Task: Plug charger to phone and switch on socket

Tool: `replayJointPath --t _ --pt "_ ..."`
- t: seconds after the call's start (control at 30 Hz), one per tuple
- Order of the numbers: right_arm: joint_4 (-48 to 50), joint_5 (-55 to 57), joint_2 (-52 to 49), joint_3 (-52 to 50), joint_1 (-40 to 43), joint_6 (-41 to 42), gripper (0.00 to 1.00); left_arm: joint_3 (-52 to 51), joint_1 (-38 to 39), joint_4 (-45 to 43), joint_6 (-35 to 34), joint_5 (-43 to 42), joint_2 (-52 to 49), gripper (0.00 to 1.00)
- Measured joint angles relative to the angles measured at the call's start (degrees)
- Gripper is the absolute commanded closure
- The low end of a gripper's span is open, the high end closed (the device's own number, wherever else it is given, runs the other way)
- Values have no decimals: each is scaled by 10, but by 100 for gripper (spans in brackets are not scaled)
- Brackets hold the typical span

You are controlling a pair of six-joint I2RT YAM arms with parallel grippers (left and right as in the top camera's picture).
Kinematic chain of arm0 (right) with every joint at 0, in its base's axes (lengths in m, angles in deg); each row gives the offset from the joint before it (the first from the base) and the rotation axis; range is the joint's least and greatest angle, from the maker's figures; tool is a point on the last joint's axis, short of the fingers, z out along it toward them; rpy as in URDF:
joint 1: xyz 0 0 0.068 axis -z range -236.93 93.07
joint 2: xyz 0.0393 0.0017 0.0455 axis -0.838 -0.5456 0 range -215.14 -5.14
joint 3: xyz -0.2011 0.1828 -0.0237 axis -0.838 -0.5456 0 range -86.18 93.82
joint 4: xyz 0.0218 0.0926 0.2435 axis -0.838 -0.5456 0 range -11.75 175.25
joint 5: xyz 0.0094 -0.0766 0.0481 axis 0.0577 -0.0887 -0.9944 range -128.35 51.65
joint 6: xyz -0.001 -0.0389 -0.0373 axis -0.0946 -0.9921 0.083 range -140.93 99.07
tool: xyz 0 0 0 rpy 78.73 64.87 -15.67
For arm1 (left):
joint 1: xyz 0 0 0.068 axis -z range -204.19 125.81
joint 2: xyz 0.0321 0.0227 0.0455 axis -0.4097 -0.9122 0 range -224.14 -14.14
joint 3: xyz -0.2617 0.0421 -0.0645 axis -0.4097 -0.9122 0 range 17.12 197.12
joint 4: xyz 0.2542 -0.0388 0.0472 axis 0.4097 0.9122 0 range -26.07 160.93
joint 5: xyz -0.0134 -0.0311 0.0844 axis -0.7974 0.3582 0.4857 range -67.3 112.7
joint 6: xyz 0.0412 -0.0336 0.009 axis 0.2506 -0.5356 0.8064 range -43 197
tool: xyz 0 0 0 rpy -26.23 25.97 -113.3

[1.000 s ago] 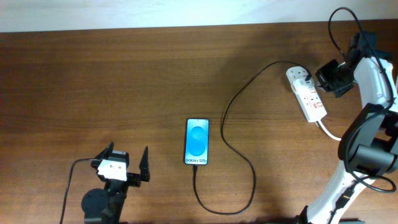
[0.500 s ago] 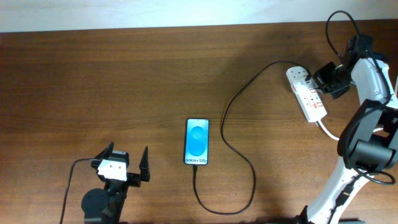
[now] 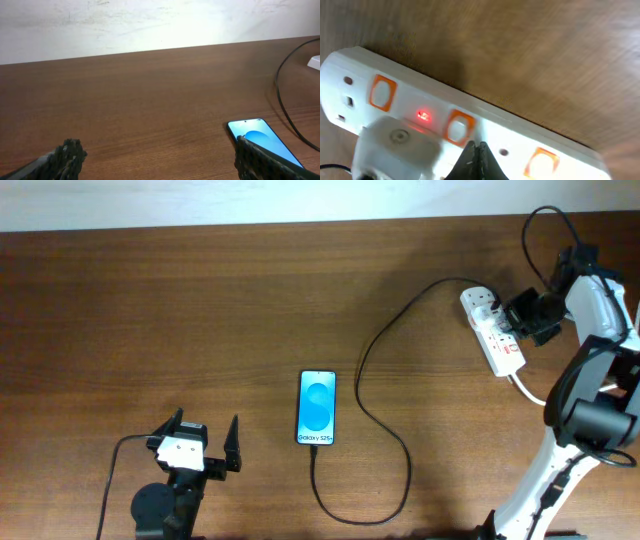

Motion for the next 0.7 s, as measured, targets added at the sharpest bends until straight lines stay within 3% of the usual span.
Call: replayJointPath --t 0.1,0.3,0.7 --pt "-19 35 63 -5 7 -38 96 0 0 0 0 0 0 1" --pt "-90 56 308 -4 8 -120 96 0 0 0 0 0 0 1" --pt "-358 59 586 -4 -10 -197 96 0 0 -1 0 0 0 1"
